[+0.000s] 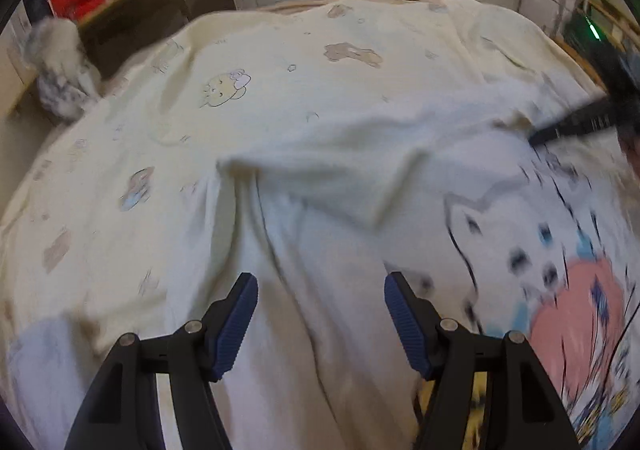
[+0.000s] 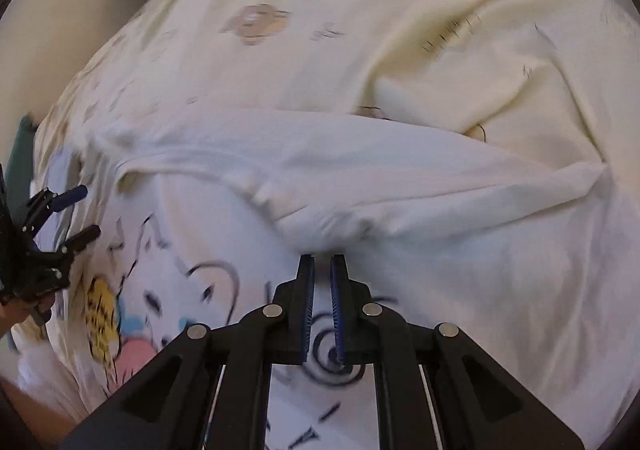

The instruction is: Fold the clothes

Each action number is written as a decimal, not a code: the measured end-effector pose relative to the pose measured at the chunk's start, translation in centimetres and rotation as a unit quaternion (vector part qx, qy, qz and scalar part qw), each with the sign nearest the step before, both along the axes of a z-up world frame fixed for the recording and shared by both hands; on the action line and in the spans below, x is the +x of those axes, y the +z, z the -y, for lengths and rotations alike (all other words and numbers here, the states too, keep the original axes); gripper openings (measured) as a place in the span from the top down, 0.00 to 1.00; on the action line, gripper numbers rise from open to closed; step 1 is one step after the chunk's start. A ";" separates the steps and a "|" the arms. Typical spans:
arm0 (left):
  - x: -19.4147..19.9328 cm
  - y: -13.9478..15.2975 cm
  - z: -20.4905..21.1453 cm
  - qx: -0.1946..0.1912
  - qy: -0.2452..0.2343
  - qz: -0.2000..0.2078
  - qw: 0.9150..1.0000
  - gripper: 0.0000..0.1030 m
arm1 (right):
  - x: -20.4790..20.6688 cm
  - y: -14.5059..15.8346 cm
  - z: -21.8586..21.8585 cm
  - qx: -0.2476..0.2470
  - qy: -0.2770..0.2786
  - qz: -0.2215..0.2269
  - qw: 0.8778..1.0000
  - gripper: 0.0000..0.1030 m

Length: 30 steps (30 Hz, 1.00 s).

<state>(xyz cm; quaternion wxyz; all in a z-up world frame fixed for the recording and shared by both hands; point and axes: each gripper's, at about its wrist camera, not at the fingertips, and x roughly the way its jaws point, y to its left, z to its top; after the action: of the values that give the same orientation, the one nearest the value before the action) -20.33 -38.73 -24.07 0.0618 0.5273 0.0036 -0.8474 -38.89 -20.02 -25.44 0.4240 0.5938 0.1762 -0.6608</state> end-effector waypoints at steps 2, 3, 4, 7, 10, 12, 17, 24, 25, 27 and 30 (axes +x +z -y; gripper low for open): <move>-2.5 -0.7 1.2 0.011 -0.002 0.012 1.000 0.35 | -0.7 -0.7 0.3 0.007 -0.012 0.009 1.000 0.91; -3.6 -0.9 1.7 0.012 -0.003 0.013 1.000 0.35 | -1.0 -0.9 0.4 0.010 -0.014 0.012 1.000 0.91; -4.7 -1.2 2.2 0.019 -0.002 0.013 1.000 0.35 | -1.2 -1.0 0.7 0.012 -0.011 0.007 1.000 0.91; -7.6 -1.3 3.1 0.006 -0.006 0.016 1.000 0.35 | -2.3 0.1 1.5 0.010 -0.006 -0.038 0.999 0.91; -9.9 0.6 3.5 -0.028 -0.018 -0.027 0.999 0.35 | -4.1 3.5 1.8 -0.020 -0.025 -0.132 0.991 0.91; -10.8 2.3 4.5 -0.034 0.000 -0.060 0.998 0.35 | -5.6 5.8 1.8 -0.041 -0.050 -0.178 0.982 0.90; -11.8 5.6 5.0 -0.051 0.002 -0.112 0.992 0.33 | -7.2 8.1 4.6 -0.028 -0.049 -0.197 0.979 0.89; -8.7 7.0 6.8 -0.038 0.018 -0.097 0.994 0.28 | -1.1 6.4 6.1 -0.022 0.037 -0.160 0.986 0.88; -7.5 7.2 6.9 -0.021 0.016 -0.097 0.995 0.28 | 0.3 6.5 5.5 -0.038 0.039 -0.143 0.988 0.88; -4.0 7.2 6.8 0.006 -0.002 -0.083 0.997 0.28 | 3.0 7.0 4.4 -0.067 0.044 -0.117 0.990 0.88; 3.2 6.3 4.3 0.009 -0.045 -0.045 0.998 0.28 | 8.8 9.5 1.2 -0.103 0.073 -0.104 0.986 0.88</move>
<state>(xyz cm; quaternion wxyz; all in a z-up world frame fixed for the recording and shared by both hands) -17.10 -43.08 -17.78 0.0182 0.4887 -0.0097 -0.8722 -30.12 -21.18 -15.98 0.5095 0.4603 0.1931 -0.7009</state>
